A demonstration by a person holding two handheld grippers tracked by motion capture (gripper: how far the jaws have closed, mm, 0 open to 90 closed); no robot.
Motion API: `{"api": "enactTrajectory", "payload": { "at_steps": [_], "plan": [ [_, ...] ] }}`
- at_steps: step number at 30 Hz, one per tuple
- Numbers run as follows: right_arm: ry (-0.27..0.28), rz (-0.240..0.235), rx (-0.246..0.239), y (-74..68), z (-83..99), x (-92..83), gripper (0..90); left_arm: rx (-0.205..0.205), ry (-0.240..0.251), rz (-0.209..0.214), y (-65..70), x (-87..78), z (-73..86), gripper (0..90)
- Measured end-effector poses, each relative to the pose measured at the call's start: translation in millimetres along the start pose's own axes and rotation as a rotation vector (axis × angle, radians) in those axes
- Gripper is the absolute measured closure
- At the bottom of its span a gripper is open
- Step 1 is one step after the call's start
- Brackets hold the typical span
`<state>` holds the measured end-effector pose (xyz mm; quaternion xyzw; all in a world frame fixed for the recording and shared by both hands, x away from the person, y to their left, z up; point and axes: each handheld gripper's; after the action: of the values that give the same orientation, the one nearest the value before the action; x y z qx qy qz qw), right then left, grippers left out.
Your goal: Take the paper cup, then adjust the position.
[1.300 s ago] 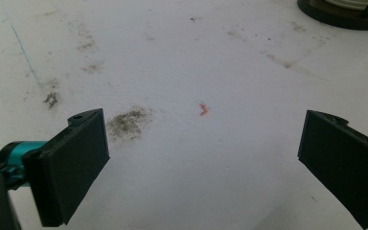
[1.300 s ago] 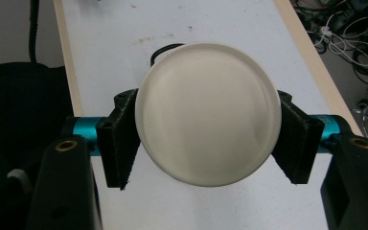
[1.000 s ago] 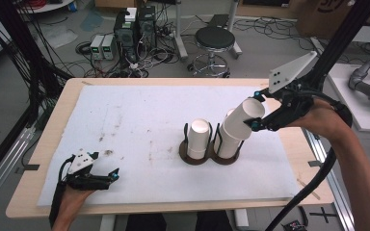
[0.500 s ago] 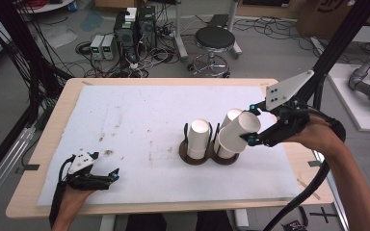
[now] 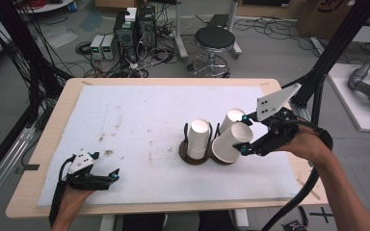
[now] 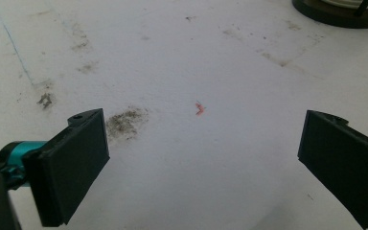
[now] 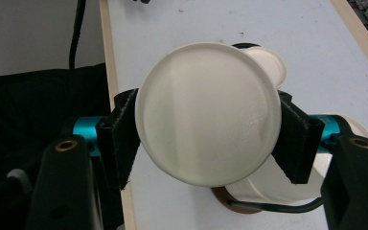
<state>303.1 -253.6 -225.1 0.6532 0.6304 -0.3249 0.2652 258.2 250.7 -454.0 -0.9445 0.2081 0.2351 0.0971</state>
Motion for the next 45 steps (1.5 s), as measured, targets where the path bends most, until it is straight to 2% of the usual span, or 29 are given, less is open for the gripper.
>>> {"api": "enactTrajectory", "payload": {
  "at_steps": [18,45],
  "plan": [
    [0.007,-0.033,0.001,-0.1,7.1,21.7,34.3,-0.004,0.004,-0.007,0.0,-0.3,0.1,3.3],
    [0.005,-0.041,0.023,1.8,15.1,28.7,34.3,-0.013,0.010,-0.002,-1.1,-1.0,0.4,3.3]
  ]
}}
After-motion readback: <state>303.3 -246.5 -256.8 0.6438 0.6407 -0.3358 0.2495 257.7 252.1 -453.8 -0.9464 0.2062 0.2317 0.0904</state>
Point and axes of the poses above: each handheld gripper's, and its own axes: x roughly forward along the jaws, z roughly out of its underside, y roughly to its right, and after that the axes turned 11 degrees about -z, right-handed
